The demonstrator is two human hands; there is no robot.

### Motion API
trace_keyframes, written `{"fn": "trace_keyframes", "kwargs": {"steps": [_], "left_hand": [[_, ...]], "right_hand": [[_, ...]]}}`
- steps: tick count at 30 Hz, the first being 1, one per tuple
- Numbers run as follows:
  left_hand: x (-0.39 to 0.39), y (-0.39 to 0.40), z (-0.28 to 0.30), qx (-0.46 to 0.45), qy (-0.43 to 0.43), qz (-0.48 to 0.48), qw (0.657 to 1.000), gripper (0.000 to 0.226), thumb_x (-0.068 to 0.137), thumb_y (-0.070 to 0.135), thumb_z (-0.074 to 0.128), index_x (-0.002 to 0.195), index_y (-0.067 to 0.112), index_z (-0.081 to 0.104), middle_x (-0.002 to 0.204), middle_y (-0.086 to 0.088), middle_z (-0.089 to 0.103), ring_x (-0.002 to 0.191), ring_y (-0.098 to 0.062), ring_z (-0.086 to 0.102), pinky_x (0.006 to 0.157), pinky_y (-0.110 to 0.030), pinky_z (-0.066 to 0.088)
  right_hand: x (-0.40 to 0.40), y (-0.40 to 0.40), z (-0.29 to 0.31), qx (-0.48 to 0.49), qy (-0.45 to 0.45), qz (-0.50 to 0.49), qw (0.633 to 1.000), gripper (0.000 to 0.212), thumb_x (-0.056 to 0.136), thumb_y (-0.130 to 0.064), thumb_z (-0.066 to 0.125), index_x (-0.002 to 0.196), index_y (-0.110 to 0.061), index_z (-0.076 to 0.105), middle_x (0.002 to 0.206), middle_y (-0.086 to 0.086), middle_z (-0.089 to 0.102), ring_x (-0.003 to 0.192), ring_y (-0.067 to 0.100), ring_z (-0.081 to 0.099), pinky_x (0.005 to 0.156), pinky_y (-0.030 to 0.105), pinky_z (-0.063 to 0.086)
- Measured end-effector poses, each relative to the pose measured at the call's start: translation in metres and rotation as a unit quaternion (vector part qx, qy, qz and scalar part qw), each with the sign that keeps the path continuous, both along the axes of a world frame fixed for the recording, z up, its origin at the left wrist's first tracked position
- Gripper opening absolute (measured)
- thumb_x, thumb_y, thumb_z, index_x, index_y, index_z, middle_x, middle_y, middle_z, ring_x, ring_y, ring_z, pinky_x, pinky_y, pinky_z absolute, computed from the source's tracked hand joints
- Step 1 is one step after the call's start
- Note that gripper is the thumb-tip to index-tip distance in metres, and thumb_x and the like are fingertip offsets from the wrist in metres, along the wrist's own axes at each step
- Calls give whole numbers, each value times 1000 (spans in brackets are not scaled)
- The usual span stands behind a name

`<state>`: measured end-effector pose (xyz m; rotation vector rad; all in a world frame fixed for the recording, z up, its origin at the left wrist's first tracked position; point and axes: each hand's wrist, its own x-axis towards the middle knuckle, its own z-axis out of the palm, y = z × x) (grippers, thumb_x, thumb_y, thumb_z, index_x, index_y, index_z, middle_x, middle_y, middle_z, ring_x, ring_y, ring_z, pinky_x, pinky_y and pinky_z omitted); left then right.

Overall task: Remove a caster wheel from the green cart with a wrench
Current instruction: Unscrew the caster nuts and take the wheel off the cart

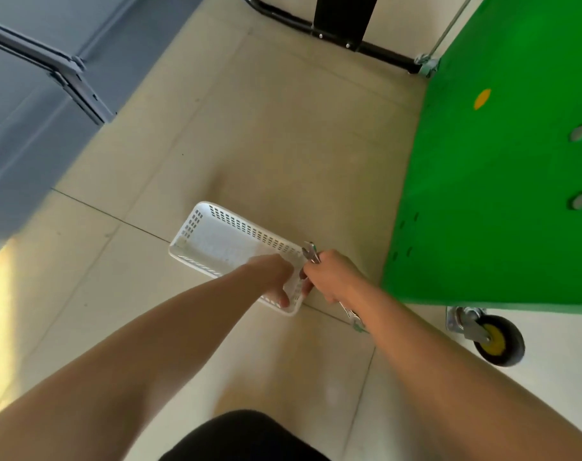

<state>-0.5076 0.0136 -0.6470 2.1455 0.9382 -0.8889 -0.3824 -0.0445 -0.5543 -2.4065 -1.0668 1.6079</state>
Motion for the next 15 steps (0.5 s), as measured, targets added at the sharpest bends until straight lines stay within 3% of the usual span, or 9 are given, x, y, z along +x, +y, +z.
{"fn": "trace_keyframes", "kwargs": {"steps": [4,8,11,15], "left_hand": [[4,-2,-4,26,2,-24,999,58,75,52,82,122,23,64,105,2,64,100,-24,66,69,-31,50],[3,-6,-4,62,-5,-46,997,36,90,33,71,119,12,67,109,-6,64,99,-27,67,69,-33,50],[1,-9,-1,81,-10,-42,996,29,94,16,63,120,4,67,110,-9,65,98,-29,68,74,-34,56],[4,-13,2,86,-1,-20,996,30,94,9,62,123,1,65,112,-11,66,101,-30,67,85,-38,59]], "right_hand": [[5,3,1,6,1,6,1000,26,93,-17,43,98,-15,69,73,0,76,41,13,45,36,15,31],[9,5,4,16,8,-6,1000,25,94,-17,43,89,-18,67,77,2,77,35,7,43,37,16,33],[11,4,9,21,13,-14,1000,24,94,-17,44,87,-20,66,78,2,77,39,8,43,37,16,33],[11,1,14,23,25,-32,999,23,94,-16,44,89,-18,67,77,2,77,44,9,44,37,16,32]]}}
